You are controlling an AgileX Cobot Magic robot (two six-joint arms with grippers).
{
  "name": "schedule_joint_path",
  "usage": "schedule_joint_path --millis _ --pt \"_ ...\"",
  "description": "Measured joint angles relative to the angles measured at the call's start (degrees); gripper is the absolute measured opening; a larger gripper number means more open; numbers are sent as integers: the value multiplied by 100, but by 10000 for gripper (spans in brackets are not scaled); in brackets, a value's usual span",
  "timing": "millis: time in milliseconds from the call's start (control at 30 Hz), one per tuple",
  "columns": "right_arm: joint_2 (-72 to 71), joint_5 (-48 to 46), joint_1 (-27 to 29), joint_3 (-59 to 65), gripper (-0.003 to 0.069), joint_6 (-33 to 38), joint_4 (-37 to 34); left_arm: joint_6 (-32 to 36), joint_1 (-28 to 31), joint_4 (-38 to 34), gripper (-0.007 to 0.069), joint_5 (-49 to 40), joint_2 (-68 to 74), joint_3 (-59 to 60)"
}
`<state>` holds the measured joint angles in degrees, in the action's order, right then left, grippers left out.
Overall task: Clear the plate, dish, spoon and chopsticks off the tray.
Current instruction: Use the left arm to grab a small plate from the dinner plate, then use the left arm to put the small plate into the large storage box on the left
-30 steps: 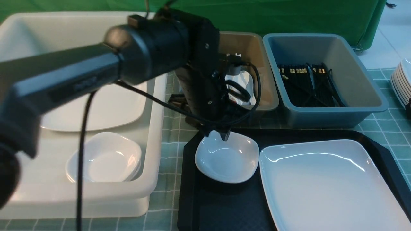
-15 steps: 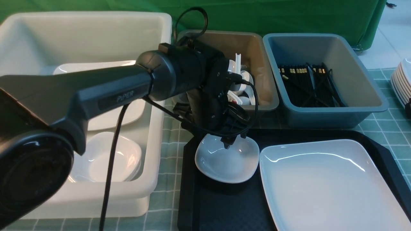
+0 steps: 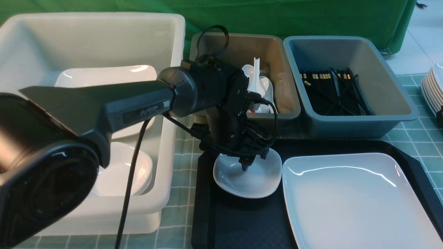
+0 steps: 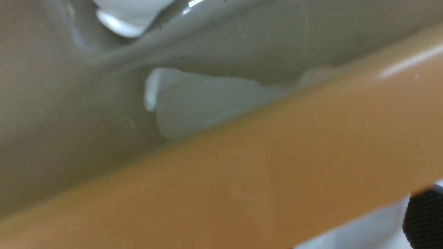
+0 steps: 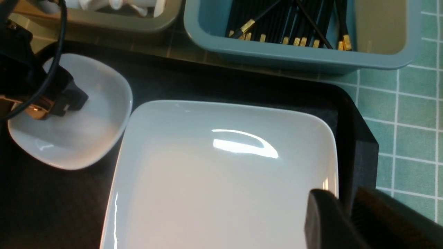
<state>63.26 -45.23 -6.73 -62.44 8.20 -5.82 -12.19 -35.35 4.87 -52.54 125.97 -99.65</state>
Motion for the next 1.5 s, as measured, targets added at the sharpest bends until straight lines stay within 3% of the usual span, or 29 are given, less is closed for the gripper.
schedule_joint_path --millis 67,133,300,500,667,967,1200,1300,1367,1433,1467,1500 --pt "0 5 0 0 162 3 0 0 0 -15 475 -18 14 0" --pt "0 18 0 0 162 3 0 6 0 -26 407 -108 20 0" --pt "0 30 0 0 162 3 0 0 80 -52 176 -438 -44 -44" --pt "0 32 0 0 162 3 0 12 187 -218 152 -881 -169 -53" --pt "0 36 0 0 168 3 0 352 223 -487 40 -1199 -675 -18" --pt "0 51 0 0 175 3 0 804 318 -1058 22 -1355 -1944 4" --pt "0 81 0 0 175 3 0 1074 769 -1484 22 -1432 -2552 4" --pt "0 81 0 0 175 3 0 1098 1072 -1504 22 -1519 -2830 4" --pt "0 112 0 0 178 3 0 1260 1799 -1504 22 -1675 -3356 14" --pt "0 130 0 0 178 3 0 1333 2041 -1504 22 -1669 -3480 76" --pt "0 145 0 0 179 3 0 1531 2542 -1489 22 -1664 -3663 223" --pt "0 145 0 0 179 3 0 1599 2665 -1478 22 -1664 -3707 251"
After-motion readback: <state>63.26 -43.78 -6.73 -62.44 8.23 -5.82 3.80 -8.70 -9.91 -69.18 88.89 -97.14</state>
